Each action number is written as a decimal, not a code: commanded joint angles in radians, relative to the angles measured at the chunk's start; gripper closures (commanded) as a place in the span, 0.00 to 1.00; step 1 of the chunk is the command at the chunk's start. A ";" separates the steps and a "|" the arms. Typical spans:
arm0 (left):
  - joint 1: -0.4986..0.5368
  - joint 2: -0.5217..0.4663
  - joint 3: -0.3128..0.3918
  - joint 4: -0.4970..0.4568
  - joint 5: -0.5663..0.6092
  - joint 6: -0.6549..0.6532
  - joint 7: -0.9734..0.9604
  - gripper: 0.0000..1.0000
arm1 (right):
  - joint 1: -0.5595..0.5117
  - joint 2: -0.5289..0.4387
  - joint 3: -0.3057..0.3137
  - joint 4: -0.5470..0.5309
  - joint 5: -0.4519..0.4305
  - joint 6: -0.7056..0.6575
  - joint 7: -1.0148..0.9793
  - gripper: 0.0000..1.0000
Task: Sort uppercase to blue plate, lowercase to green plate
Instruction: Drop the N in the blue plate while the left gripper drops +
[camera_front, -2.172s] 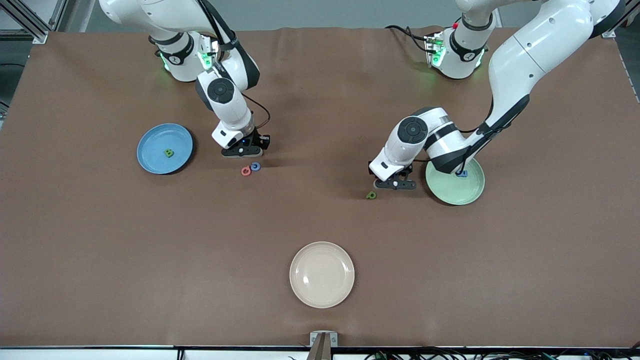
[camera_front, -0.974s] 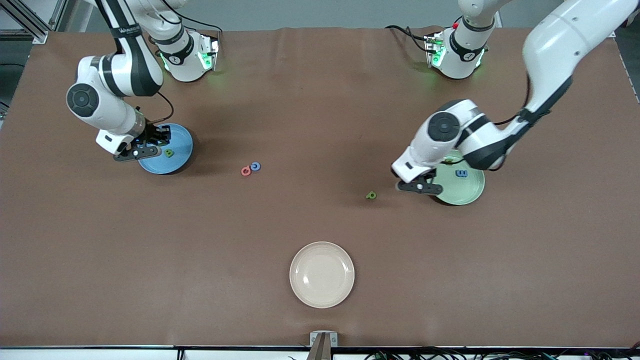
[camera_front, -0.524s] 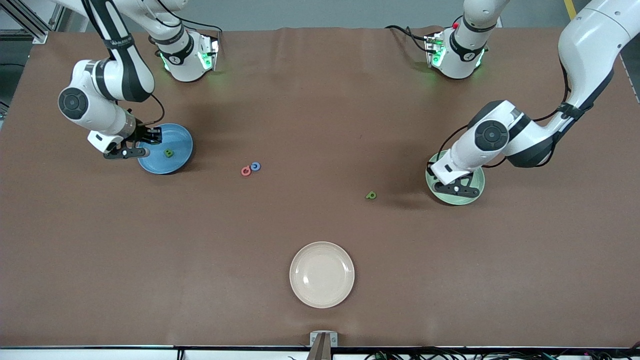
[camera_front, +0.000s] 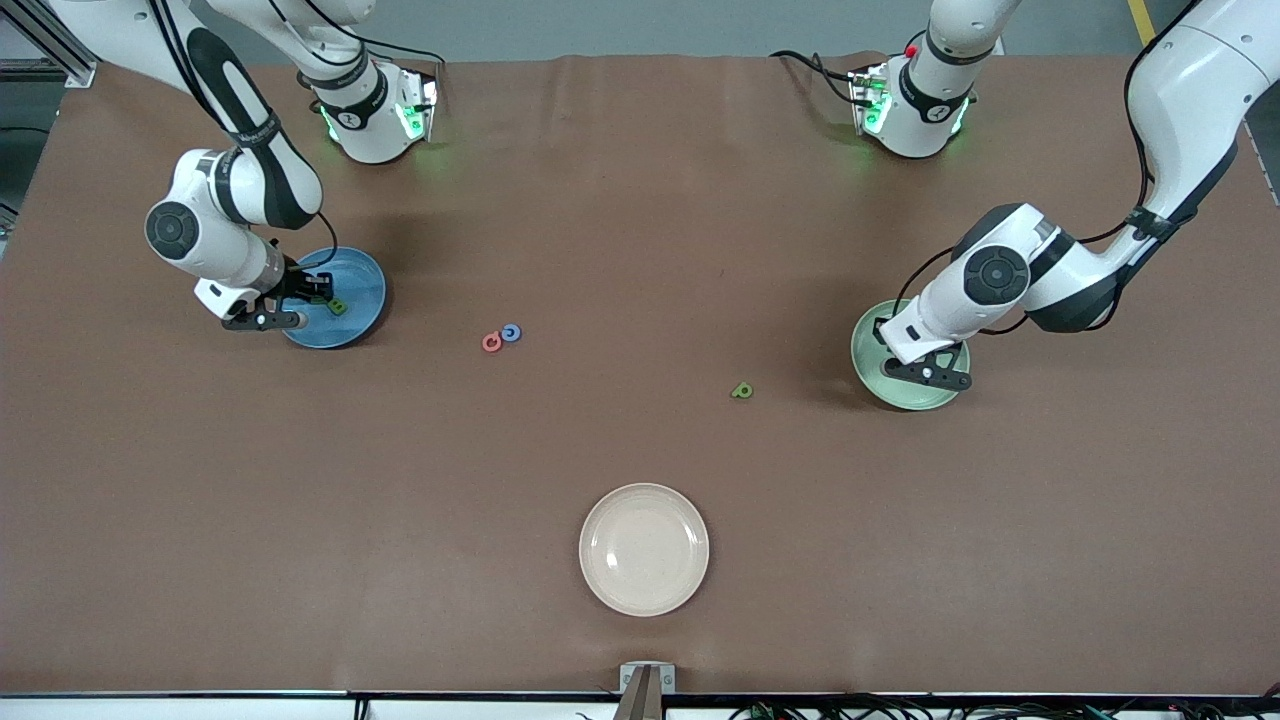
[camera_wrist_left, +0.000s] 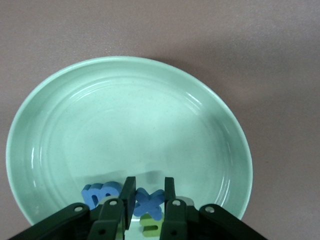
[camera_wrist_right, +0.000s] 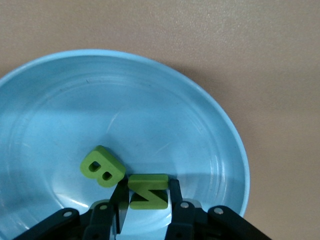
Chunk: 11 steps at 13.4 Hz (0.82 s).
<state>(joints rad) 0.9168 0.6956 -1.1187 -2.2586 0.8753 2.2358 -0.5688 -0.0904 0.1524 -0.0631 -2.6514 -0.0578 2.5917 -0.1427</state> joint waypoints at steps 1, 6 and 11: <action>-0.006 0.005 0.022 -0.004 0.036 0.034 0.004 0.79 | -0.023 -0.007 0.016 0.002 -0.007 -0.021 -0.005 0.00; -0.006 0.004 0.019 0.004 0.041 0.034 -0.012 0.45 | -0.005 -0.141 0.028 0.096 -0.001 -0.379 0.018 0.00; -0.009 -0.001 -0.074 0.050 0.022 0.005 -0.087 0.08 | 0.249 -0.174 0.029 0.149 0.153 -0.420 0.402 0.00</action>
<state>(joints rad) 0.9137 0.7085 -1.1491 -2.2333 0.8967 2.2647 -0.5965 0.0447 -0.0133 -0.0359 -2.5308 0.0456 2.1803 0.0819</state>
